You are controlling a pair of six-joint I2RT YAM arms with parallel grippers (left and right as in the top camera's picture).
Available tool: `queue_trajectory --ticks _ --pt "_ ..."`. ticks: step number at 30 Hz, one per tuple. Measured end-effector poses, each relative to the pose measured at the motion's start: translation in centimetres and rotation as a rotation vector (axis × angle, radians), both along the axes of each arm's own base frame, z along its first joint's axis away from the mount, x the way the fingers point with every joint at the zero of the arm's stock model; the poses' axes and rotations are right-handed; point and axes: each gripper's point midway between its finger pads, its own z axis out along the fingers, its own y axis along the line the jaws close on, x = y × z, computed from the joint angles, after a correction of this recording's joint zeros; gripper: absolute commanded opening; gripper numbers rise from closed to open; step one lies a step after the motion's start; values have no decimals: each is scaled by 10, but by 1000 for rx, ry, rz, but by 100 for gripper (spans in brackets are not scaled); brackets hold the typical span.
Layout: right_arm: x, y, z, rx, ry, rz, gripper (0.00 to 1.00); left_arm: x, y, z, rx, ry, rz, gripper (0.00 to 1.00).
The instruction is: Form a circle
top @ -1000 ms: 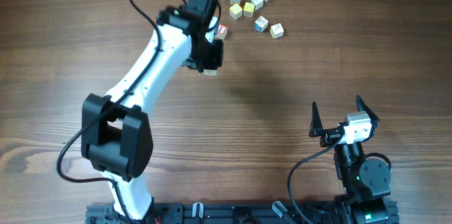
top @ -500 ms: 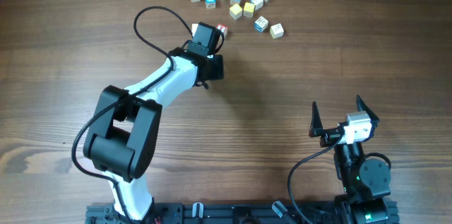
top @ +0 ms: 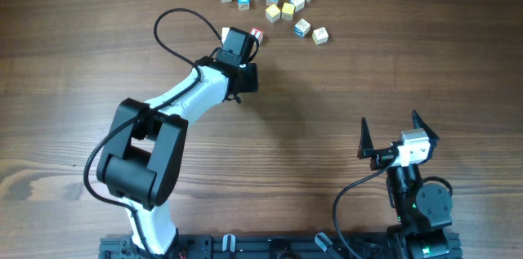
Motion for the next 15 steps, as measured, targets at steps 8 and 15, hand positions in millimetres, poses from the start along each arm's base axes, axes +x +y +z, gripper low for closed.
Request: queue_trajectory --ticks 8,15 --pt "0 0 0 0 0 0 100 -1 -1 -1 -5 7 -3 61" --pt "0 0 0 0 0 0 100 2 -1 8 -5 15 -4 78"
